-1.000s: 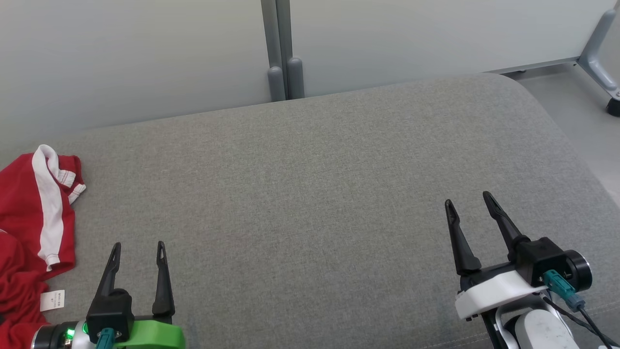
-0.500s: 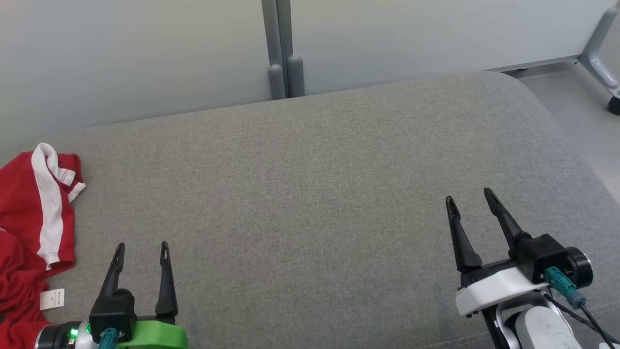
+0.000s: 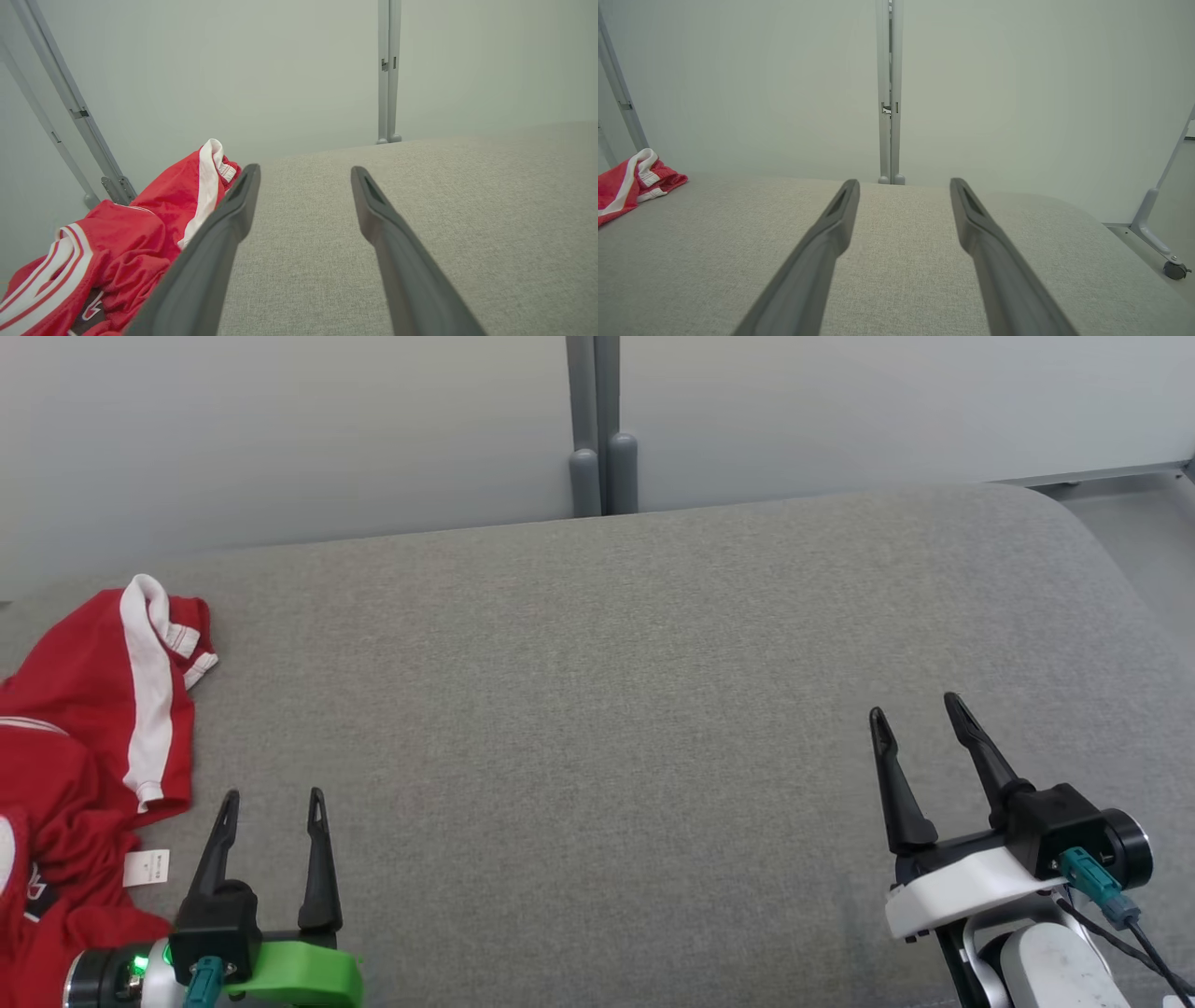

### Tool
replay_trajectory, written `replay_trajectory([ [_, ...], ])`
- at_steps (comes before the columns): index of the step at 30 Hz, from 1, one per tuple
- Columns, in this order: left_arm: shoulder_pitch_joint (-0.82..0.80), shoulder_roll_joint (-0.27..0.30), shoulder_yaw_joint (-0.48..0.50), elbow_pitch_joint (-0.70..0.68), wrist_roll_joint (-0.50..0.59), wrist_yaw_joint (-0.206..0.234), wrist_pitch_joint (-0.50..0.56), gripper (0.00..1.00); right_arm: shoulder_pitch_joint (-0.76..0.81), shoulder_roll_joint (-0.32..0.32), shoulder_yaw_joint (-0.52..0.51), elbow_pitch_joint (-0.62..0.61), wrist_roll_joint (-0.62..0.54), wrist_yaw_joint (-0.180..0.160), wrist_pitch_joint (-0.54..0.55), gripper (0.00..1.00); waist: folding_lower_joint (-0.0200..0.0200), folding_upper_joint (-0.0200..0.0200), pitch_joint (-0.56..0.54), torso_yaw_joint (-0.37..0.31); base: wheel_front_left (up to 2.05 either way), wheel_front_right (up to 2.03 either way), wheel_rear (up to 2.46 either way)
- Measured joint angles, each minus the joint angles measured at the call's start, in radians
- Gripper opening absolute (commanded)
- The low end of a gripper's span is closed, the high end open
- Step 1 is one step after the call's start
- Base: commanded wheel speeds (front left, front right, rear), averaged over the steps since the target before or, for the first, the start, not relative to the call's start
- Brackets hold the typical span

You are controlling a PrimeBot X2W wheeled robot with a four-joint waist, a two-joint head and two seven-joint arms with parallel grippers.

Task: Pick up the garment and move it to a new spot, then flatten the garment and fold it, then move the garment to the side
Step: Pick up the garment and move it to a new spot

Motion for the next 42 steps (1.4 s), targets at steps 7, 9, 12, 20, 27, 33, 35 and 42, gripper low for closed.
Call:
replay_trajectory([
  [7,-0.026,0.0,0.027,-0.009,0.0,0.0,0.0,1.0,-0.016,0.0,0.019,-0.005,0.0,0.015,0.0,1.0,0.0,0.0,0.005,0.074,0.0,0.0,0.0],
  [9,-0.028,0.0,0.03,-0.009,0.0,0.0,0.0,1.0,-0.024,0.0,0.02,-0.006,0.0,0.015,0.0,1.0,0.0,0.0,0.007,0.097,0.0,0.0,0.0],
  [12,-0.029,0.0,0.031,-0.009,0.0,0.0,0.0,1.0,-0.025,0.0,0.021,-0.006,0.0,0.023,0.0,1.0,0.0,0.0,0.009,0.133,0.0,0.0,0.0],
  [20,-0.029,0.0,0.043,-0.009,0.0,0.0,0.0,1.0,-0.025,0.001,0.022,-0.007,0.0,0.023,0.0,1.0,0.0,0.0,0.017,0.229,0.0,0.0,0.0],
  [27,-0.029,0.0,0.052,-0.016,-0.01,0.0,0.0,1.0,-0.035,0.001,0.024,-0.012,0.0,0.024,0.0,1.0,0.0,0.0,0.037,0.294,0.0,0.0,0.0],
  [33,-0.029,-0.001,0.067,-0.014,-0.02,0.0,0.0,1.0,-0.052,0.001,0.038,-0.004,0.0,0.032,0.0,1.0,0.0,0.0,0.052,0.316,0.0,0.0,0.0],
  [35,-0.029,-0.001,0.065,-0.011,-0.02,0.0,0.0,1.0,-0.052,0.001,0.039,-0.003,0.0,0.033,0.0,1.0,0.0,0.0,0.051,0.315,0.0,0.0,0.0],
  [42,-0.06,-0.002,0.054,0.038,0.004,0.0,0.0,1.0,-0.053,0.0,0.043,0.001,-0.002,0.041,0.0,1.0,0.0,0.0,0.05,0.306,0.0,0.0,0.0],
])
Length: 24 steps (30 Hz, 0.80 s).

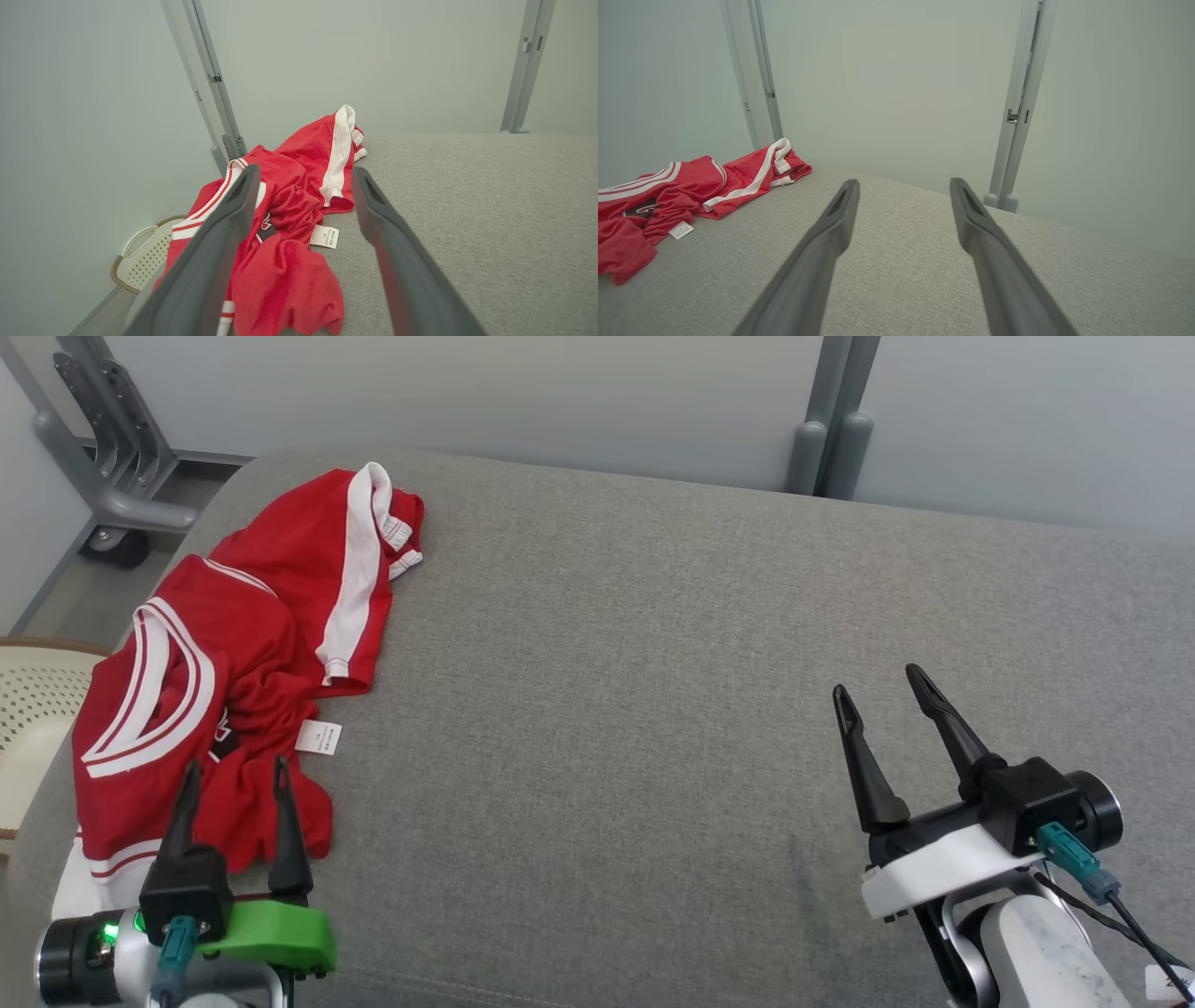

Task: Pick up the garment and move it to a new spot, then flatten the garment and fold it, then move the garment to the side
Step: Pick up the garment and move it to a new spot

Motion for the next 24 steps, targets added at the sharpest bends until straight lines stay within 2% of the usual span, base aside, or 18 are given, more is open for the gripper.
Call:
replay_trajectory([
  [13,-0.187,0.01,0.032,0.165,0.025,0.0,0.024,1.0,-0.049,-0.004,0.021,0.007,-0.008,0.017,0.0,1.0,0.0,0.0,0.022,-0.052,0.0,0.0,0.0],
  [18,-0.269,0.007,0.034,0.232,0.024,0.0,0.072,1.0,-0.057,-0.014,0.019,0.006,-0.012,0.017,-0.001,1.0,0.0,0.0,0.042,-0.066,0.0,0.0,0.0],
  [24,-0.412,0.02,0.096,0.307,0.004,0.0,0.18,1.0,-0.095,-0.026,0.024,0.004,-0.018,0.021,-0.002,1.0,0.0001,0.0,0.071,-0.078,0.0,0.0,0.0],
])
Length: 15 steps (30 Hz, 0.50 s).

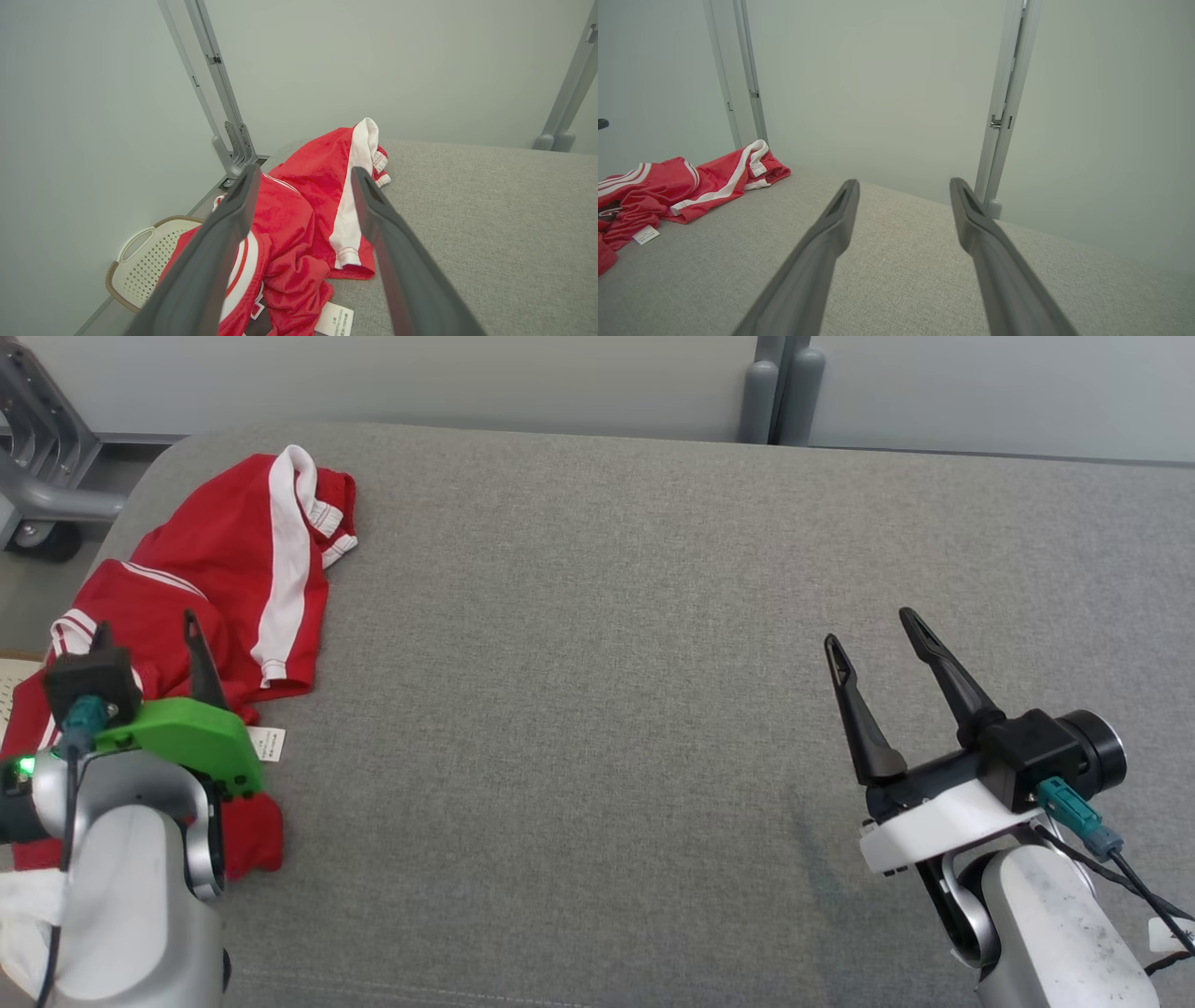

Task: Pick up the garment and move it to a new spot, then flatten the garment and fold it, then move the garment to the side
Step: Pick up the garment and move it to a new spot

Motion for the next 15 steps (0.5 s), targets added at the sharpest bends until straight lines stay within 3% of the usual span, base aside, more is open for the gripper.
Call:
replay_trajectory([
  [15,-0.162,0.052,0.106,0.176,-0.093,0.0,0.23,1.0,-0.062,-0.021,0.02,-0.003,-0.026,0.014,0.0,1.0,0.0,0.0,0.091,-0.024,0.0,0.0,0.0],
])
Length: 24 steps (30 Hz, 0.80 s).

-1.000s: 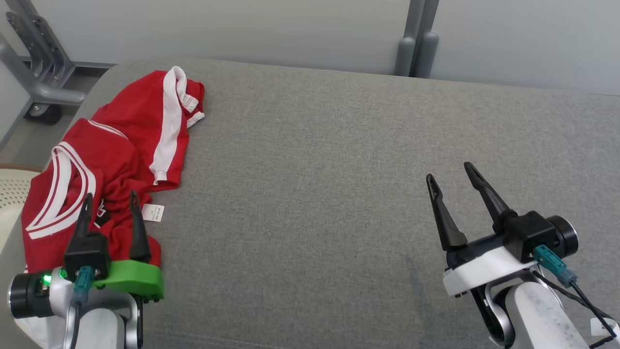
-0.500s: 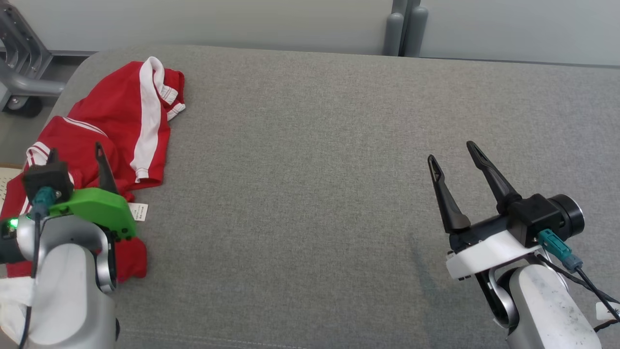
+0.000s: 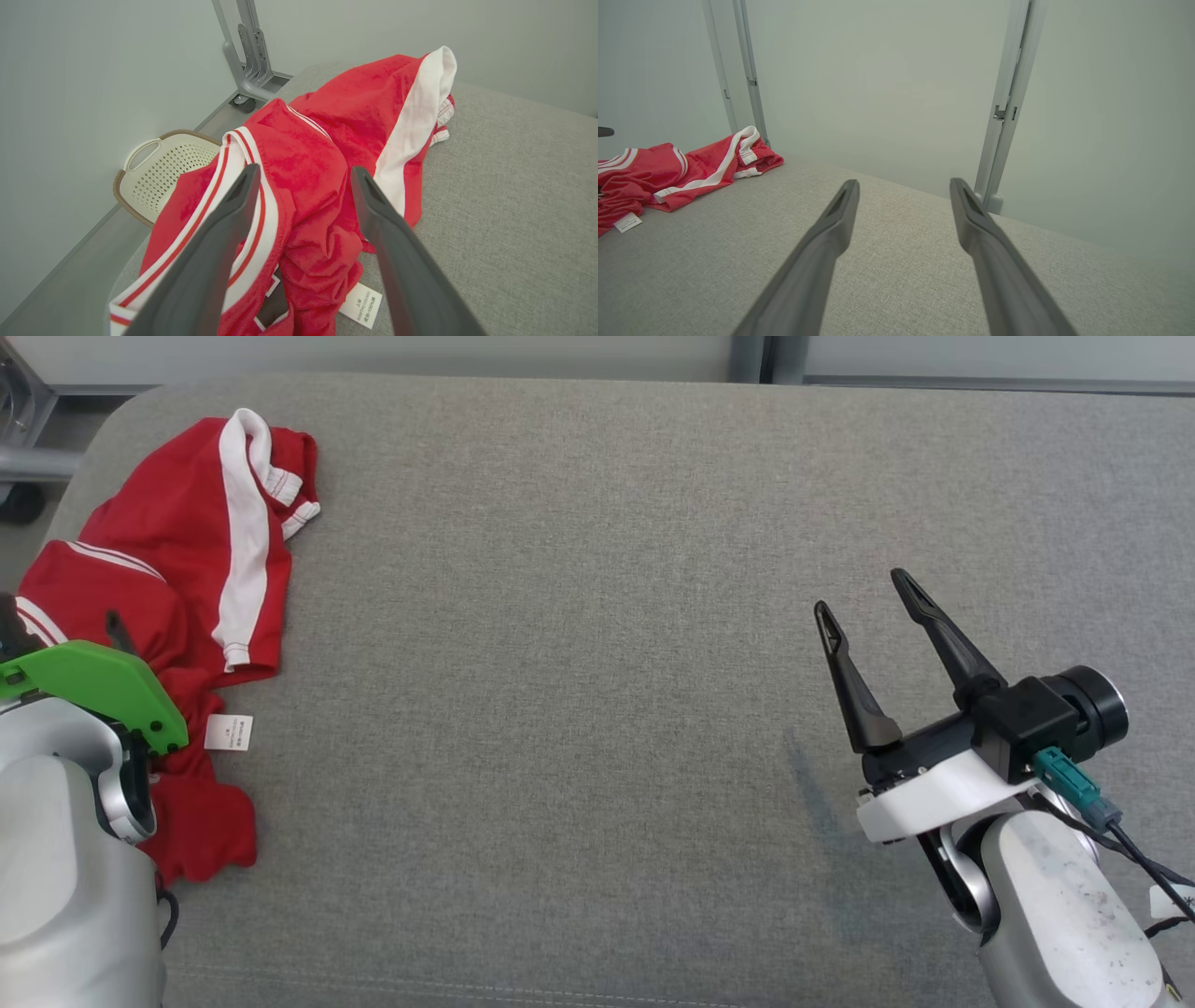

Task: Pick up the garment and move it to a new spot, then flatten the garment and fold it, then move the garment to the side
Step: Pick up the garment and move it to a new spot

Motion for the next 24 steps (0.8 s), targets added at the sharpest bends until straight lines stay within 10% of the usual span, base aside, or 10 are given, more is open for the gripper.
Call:
replay_trajectory([
  [24,-0.087,0.037,0.089,0.199,0.009,0.0,0.146,1.0,-0.081,-0.05,-0.005,-0.031,-0.015,0.009,0.0,1.0,0.0,0.0,0.145,-0.058,0.0,0.0,0.0],
])
